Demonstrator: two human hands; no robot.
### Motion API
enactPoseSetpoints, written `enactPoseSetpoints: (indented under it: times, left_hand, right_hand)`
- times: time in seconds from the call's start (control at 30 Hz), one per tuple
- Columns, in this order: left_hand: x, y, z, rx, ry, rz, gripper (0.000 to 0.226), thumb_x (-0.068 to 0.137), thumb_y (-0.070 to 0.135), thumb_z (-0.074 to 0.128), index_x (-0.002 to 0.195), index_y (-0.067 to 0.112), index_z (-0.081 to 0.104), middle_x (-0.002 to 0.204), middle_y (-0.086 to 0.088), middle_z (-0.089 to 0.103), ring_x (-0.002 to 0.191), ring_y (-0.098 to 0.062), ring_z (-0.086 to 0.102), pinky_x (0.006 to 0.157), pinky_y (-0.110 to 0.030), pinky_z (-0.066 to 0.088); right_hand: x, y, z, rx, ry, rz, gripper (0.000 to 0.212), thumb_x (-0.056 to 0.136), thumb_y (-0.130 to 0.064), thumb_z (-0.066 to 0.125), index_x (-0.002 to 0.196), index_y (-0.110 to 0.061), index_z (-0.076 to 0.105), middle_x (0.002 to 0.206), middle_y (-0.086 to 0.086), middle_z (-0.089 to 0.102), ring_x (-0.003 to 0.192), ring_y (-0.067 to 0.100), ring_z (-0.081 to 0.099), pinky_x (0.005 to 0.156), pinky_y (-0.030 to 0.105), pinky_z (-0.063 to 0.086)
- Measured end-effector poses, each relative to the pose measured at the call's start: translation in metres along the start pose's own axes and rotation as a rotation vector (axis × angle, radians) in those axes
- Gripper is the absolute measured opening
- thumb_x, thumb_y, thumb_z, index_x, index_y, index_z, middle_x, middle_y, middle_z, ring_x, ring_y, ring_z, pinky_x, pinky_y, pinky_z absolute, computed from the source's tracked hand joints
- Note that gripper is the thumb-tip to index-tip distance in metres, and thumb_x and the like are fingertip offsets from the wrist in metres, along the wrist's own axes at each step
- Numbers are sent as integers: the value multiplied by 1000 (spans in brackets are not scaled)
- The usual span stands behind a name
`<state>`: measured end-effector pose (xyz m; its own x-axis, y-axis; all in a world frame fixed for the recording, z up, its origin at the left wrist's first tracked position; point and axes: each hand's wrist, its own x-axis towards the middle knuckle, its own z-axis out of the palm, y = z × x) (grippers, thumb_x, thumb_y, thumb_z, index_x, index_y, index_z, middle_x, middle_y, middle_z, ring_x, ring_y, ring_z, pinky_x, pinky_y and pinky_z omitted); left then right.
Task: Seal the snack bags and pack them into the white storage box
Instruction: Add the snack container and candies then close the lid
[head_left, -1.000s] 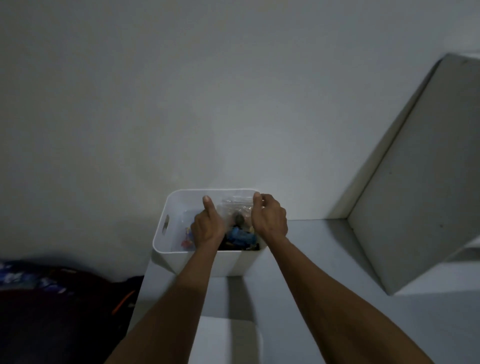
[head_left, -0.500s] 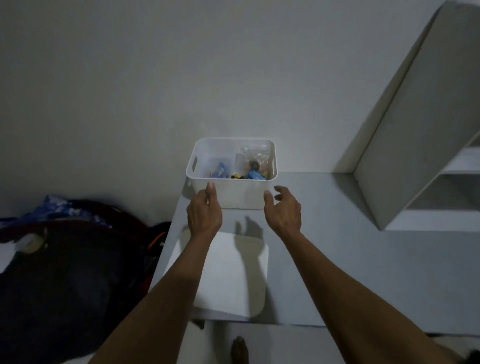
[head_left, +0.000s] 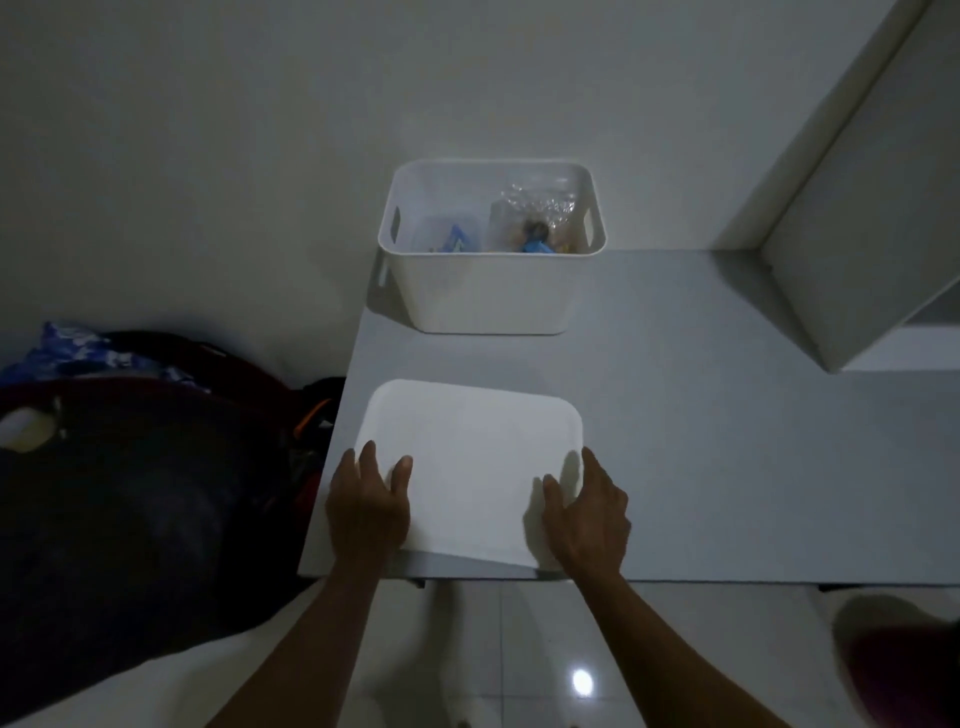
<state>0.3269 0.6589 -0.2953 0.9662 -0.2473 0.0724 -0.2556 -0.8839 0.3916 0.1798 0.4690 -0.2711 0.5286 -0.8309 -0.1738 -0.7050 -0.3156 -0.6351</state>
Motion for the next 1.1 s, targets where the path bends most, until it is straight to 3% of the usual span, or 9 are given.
enactPoseSetpoints:
  times: [0.2, 0.37, 0.47, 0.57, 0.77, 1.1]
  left_hand:
    - [3, -26, 26, 84, 42, 98, 60, 95, 46, 55, 129, -3, 57, 129, -33, 54, 115, -46, 56, 90, -52, 48]
    - [2, -24, 26, 43, 79, 24, 62, 92, 55, 48, 126, 5, 60, 125, -24, 57, 110, -43, 55, 83, -50, 46]
    - [7, -19, 19, -5, 61, -81, 66, 92, 60, 44, 136, 11, 51, 132, -19, 52, 120, -41, 45, 96, -54, 38]
    - [6, -15, 11, -69, 24, -170, 68, 91, 58, 51, 143, 16, 41, 142, -14, 44, 131, -37, 33, 106, -53, 28]
    - [-9, -18, 2, -82, 9, -220, 66, 89, 55, 57, 141, 16, 45, 139, -15, 46, 127, -39, 36, 103, -52, 31]
    - [-5, 0, -21, -199, -29, -225, 73, 85, 51, 65, 143, 12, 42, 141, -16, 45, 126, -39, 40, 100, -52, 38]
  right_hand:
    - [-1, 8, 36, -72, 96, -28, 69, 92, -54, 52, 150, -23, 31, 145, 3, 46, 136, 26, 32, 108, 50, 28]
    - [-3, 5, 39, 103, 101, 3, 71, 90, -45, 63, 149, -22, 32, 145, 6, 46, 137, 27, 31, 110, 49, 28]
    - [-3, 2, 35, 198, 64, 40, 73, 88, -43, 66, 150, -22, 32, 146, 6, 46, 140, 27, 29, 112, 48, 28]
    - [1, 4, 29, 281, 38, 61, 75, 86, -43, 69, 148, -21, 35, 145, 9, 49, 137, 32, 39, 111, 51, 36]
    - [2, 6, 14, 400, -11, 42, 70, 88, -29, 72, 147, -9, 39, 149, 9, 47, 137, 26, 43, 111, 34, 34]
    - [0, 4, -5, 442, 0, 86, 70, 84, -27, 77, 144, -9, 44, 146, 9, 50, 133, 28, 47, 110, 40, 40]
